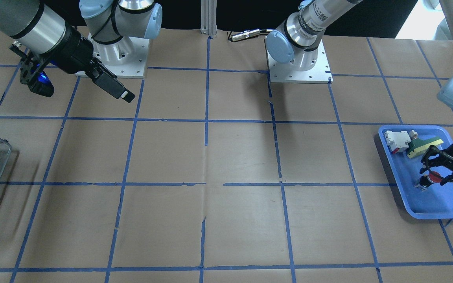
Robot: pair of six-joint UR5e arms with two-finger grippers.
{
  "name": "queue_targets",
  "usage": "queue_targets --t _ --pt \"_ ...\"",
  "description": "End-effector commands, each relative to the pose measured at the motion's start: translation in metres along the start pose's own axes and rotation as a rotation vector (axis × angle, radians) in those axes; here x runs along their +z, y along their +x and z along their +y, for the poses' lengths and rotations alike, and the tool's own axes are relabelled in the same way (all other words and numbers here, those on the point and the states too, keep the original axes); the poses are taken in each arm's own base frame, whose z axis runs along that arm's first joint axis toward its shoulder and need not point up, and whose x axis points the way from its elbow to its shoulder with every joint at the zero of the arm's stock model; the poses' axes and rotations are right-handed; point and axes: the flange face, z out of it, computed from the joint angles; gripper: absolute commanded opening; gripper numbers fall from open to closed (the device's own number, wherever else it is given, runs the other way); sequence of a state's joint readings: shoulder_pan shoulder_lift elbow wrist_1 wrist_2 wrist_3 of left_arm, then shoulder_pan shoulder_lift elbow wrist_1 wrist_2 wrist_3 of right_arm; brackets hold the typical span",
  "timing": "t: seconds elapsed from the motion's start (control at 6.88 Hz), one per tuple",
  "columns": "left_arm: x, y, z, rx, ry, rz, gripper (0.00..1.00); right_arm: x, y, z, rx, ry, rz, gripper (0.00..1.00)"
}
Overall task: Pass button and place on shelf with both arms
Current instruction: 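Grasp the red button with the left gripper while the right arm rises and turns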
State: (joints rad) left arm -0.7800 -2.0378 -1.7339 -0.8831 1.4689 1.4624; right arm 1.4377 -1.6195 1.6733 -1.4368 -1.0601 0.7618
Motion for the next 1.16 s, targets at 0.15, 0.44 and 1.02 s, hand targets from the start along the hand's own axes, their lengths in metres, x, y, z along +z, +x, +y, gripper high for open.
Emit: queue_targets --t 0.15,0.44,1.02 --pt "-0.006 -0.005 -0.003 -0.006 0.007 -0.009 0.68 -0.008 -0.004 -0.013 0.208 -0.131 -0.122 1.0" --pt "-0.004 0.001 -0.004 -0.05 0.003 0.029 0.68 -0.014 0.005 -0.025 0.349 -0.331 -0.198 1.0" --pt "-0.006 0.002 -0.008 -0.046 0.001 0.028 0.58 -0.003 -0.004 -0.028 0.432 -0.534 -0.303 1.0"
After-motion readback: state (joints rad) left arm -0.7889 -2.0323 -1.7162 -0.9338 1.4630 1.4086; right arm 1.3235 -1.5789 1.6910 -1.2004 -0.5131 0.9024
